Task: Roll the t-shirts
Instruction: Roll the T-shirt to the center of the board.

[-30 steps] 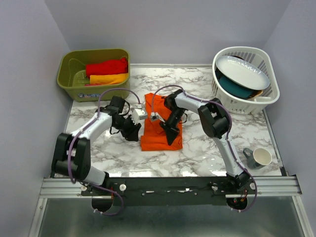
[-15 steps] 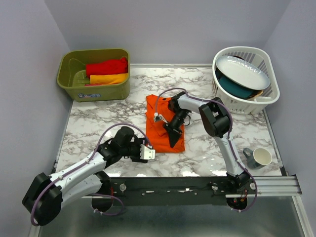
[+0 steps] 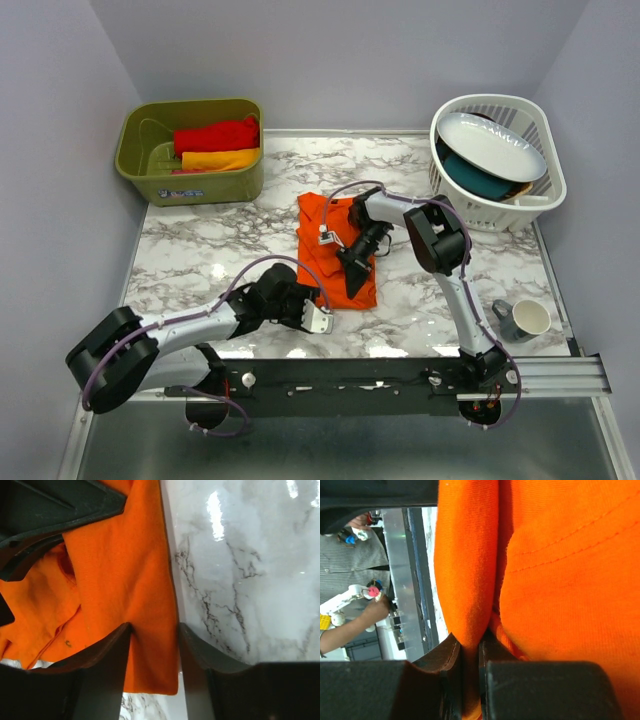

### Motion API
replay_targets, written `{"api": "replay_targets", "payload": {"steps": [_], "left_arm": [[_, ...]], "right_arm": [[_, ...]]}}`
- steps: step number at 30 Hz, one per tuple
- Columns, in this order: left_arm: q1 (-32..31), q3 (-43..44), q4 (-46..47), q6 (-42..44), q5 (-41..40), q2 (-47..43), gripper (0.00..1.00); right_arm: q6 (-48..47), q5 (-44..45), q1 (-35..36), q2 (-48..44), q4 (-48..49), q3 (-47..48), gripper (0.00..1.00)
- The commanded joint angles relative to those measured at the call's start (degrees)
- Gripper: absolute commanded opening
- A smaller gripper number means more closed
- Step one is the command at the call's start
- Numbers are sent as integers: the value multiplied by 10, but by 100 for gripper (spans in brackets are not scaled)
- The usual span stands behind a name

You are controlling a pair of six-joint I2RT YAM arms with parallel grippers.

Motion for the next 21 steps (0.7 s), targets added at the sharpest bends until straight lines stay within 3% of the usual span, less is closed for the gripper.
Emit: {"api": "replay_targets", "payload": {"steps": [1,4,7,9,10,13,18,21], "left_arm": [[-5,13,8,37,-50,54,45],[-5,21,-26,46,-30,63,24],[-4,32,-65,45,-9,66,12],[-4,48,-108,48,23,69,8],[0,56,-126,53,40,72,5],[3,92,-191,59,72,83,0],[27,161,-300,79,130,104,0],[38,205,-351,78,159,131,0]], "right_arm": [[1,32,-5,32,-62,12,18],[8,35,-6,38,-62,17,19],[16,38,-6,42,-62,24,22],[14,39,-6,38,-62,24,28],[18,41,-6,34,-50,22,37],[40,51,-14,2,-25,10,54],[66,84,-50,-97,9,24,64],[90,115,-80,-177,51,15,78]]}}
